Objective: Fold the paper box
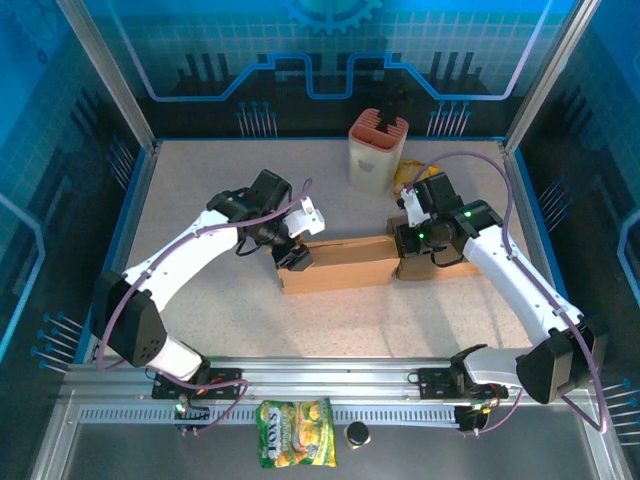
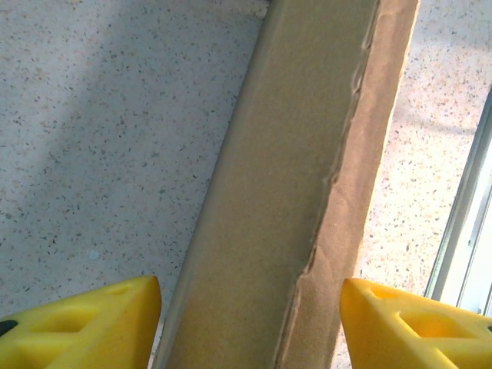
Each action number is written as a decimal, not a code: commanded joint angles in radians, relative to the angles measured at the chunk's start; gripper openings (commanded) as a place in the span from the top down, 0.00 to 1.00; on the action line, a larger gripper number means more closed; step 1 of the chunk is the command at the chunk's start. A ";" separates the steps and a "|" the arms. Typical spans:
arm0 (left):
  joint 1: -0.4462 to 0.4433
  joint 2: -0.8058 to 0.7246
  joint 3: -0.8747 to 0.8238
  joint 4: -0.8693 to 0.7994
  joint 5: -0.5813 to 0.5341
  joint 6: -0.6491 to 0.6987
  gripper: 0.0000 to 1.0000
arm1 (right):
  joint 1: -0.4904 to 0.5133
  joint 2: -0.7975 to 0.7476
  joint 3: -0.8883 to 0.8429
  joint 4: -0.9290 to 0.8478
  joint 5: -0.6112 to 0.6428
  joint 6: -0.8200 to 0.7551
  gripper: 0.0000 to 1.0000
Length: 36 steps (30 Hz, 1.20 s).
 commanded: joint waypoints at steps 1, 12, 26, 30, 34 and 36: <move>0.004 -0.029 -0.001 0.004 0.039 -0.028 0.38 | 0.018 0.011 0.019 -0.021 -0.039 0.084 1.00; 0.002 -0.002 0.000 0.002 0.061 -0.034 0.41 | 0.017 0.021 0.031 -0.031 -0.062 0.173 1.00; -0.003 0.008 -0.001 0.011 0.067 -0.052 0.41 | -0.015 0.025 0.064 -0.058 -0.077 0.208 1.00; -0.003 0.006 0.012 0.014 0.063 -0.073 0.41 | -0.023 0.016 0.015 -0.047 -0.058 0.168 1.00; 0.019 -0.031 0.009 0.062 0.083 -0.150 0.39 | -0.028 -0.002 -0.030 -0.026 -0.036 0.151 1.00; 0.032 -0.062 0.007 0.095 0.100 -0.196 0.38 | -0.027 -0.005 -0.039 -0.018 -0.034 0.147 1.00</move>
